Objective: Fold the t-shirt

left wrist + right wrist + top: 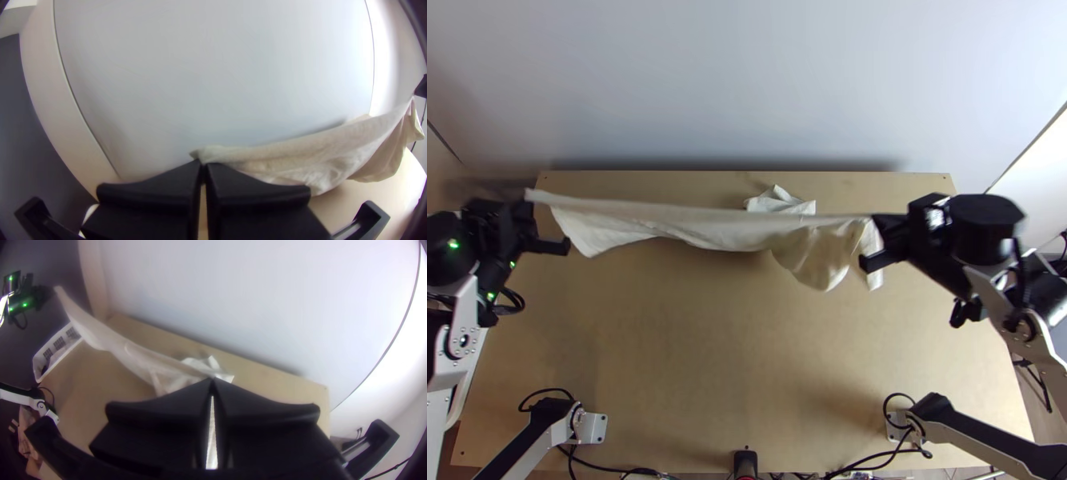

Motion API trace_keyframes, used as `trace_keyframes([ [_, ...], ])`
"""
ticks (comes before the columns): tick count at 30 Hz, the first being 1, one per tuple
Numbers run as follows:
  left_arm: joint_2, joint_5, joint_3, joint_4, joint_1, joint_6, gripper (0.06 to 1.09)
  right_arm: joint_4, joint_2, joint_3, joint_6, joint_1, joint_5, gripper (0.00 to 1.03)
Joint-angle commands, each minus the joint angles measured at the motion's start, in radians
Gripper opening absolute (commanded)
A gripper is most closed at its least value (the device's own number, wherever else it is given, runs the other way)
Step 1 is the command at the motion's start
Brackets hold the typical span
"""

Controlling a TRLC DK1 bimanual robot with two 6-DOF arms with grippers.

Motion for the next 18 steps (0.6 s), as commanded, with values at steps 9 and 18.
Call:
trace_keyframes([
  [9,0.077,0.009,0.35,0.09,-0.018,0.018,0.09,0.089,-0.006,0.25,-0.149,0.002,0.16,0.03],
  [18,0.098,-0.021,0.493,0.239,-0.018,0.014,0.09,0.267,-0.04,0.304,-0.327,0.006,0.226,0.03],
])
